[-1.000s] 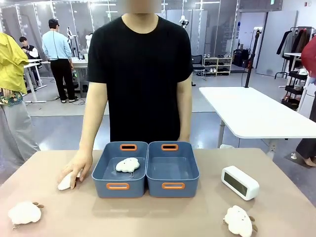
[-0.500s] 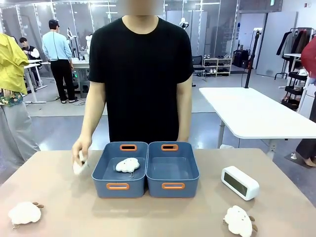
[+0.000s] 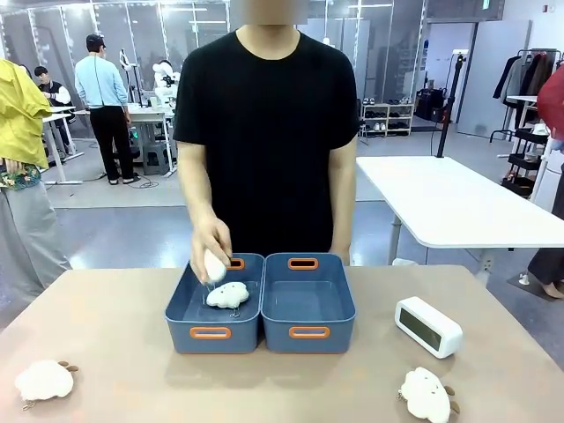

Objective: Sort the digital clocks into the basket.
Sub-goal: Pick up the Digital clock from the table and place it into the empty Plastic storage basket.

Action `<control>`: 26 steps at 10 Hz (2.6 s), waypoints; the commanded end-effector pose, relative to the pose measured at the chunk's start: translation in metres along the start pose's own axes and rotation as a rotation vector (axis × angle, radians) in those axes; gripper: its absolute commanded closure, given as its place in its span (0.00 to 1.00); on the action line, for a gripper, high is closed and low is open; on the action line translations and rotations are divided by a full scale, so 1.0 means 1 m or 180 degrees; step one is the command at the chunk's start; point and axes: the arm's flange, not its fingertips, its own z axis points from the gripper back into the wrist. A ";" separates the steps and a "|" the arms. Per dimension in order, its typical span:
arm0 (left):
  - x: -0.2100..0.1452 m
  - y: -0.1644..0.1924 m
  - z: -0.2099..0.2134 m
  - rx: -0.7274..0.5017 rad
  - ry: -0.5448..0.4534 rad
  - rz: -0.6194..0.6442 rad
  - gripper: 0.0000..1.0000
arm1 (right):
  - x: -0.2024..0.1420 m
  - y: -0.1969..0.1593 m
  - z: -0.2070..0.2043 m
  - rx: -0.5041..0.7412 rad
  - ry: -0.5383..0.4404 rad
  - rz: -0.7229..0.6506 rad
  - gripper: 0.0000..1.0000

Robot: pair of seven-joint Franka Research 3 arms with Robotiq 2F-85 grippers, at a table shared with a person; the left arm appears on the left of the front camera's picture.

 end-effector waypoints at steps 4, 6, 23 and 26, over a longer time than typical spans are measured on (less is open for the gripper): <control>0.013 -0.004 -0.002 0.0009 0.0059 0.0058 0.22 | 0.000 0.001 0.000 0.0031 -0.0018 0.0024 0.00; 0.017 -0.013 -0.006 0.0032 0.0095 0.0047 0.22 | 0.000 0.001 0.000 0.0031 -0.0018 0.0024 0.00; 0.073 -0.484 -0.368 0.0652 0.0705 -0.1124 0.22 | 0.000 0.001 0.000 0.0031 -0.0018 0.0024 0.00; 0.078 -0.496 -0.454 0.1172 0.0400 -0.0724 0.22 | 0.000 0.001 0.000 0.0031 -0.0018 0.0024 0.00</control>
